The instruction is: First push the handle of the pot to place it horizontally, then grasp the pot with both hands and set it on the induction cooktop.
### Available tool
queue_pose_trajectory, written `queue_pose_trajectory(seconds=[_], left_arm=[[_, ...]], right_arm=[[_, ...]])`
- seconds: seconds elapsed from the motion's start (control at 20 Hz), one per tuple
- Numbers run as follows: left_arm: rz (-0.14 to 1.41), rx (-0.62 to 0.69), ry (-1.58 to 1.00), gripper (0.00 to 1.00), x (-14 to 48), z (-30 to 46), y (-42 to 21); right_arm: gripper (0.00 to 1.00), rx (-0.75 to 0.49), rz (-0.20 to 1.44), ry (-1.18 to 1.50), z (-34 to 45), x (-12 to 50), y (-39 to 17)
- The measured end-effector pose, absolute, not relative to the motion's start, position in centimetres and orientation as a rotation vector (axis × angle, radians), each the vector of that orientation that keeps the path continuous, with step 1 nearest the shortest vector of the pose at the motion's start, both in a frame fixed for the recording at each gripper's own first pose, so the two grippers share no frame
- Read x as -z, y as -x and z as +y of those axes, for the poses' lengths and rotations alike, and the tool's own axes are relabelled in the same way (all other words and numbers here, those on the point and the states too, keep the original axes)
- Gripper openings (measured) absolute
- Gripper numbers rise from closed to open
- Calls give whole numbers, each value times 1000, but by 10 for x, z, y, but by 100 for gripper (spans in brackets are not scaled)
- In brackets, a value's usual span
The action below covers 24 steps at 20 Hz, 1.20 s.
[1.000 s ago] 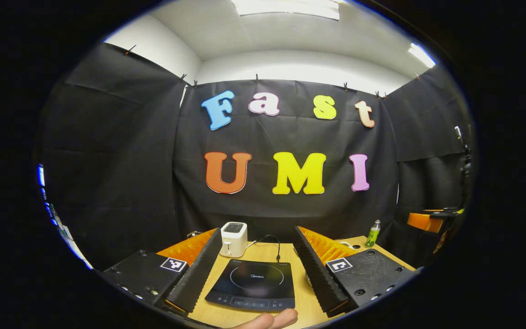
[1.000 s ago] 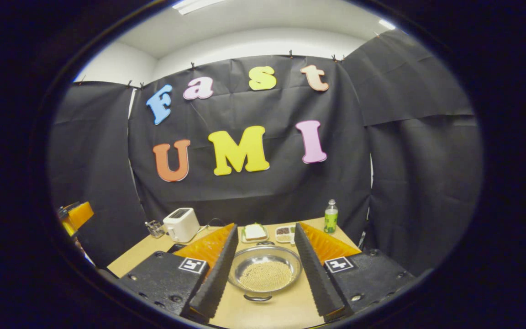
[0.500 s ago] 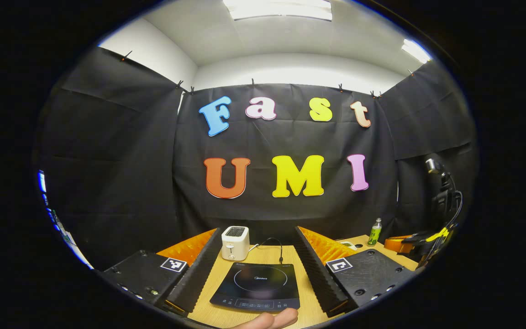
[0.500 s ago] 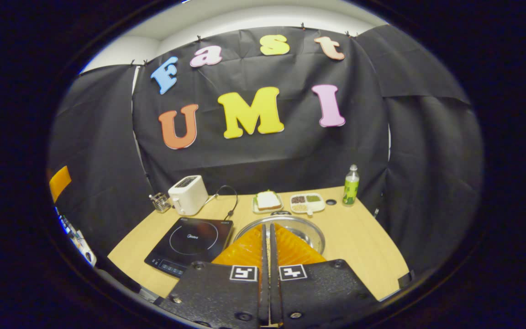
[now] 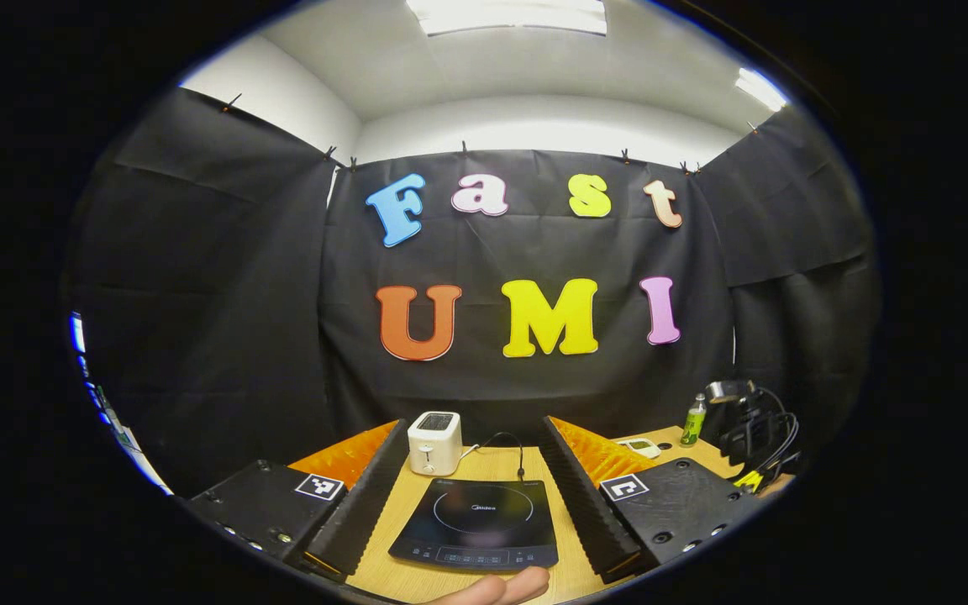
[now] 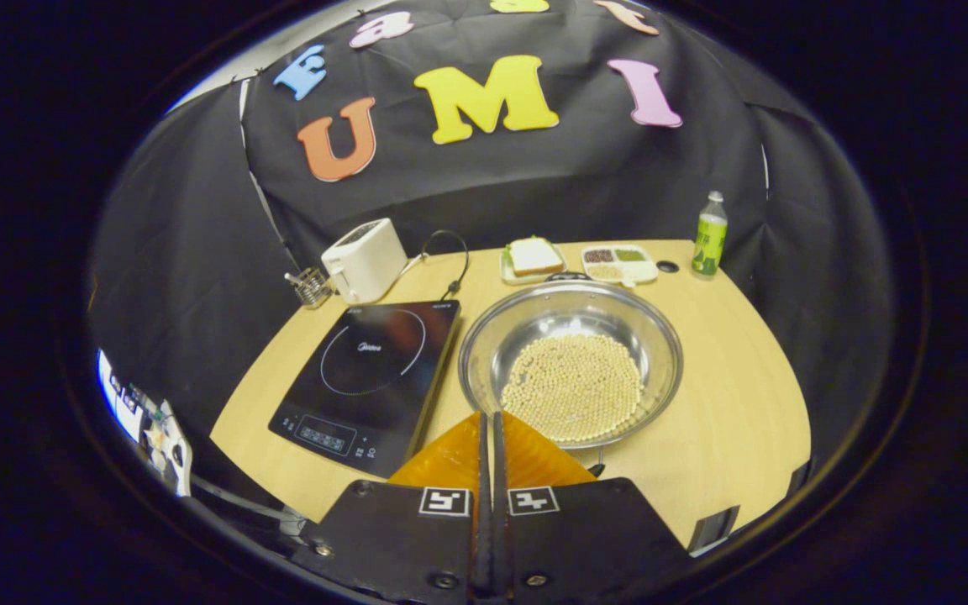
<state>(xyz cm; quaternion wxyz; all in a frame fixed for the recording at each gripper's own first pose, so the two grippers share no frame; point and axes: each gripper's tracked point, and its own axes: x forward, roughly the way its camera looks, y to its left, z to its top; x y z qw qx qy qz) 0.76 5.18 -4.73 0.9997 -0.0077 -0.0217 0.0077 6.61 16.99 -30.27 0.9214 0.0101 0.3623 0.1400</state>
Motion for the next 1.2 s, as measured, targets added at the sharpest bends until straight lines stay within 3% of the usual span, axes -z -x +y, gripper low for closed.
queue_pose_trajectory(seconds=[0.15, 0.3, 0.35, 0.4, 1.2], left_arm=[[-43, -23, 18, 95, 51, 55, -7], [-44, -20, 19, 95, 54, 56, -9], [-53, -18, 22, 95, 53, 56, -10], [-65, -16, 34, 95, 50, 56, -8], [-89, -6, 13, 95, 56, 49, -9]], right_arm=[[0, -308, 858, -46, 183, 339, -65], [4, -288, 923, -32, 184, 370, -70], [0, -281, 925, -25, 183, 374, -74], [4, -275, 930, -33, 182, 379, -75], [0, -257, 938, -50, 157, 388, -77]])
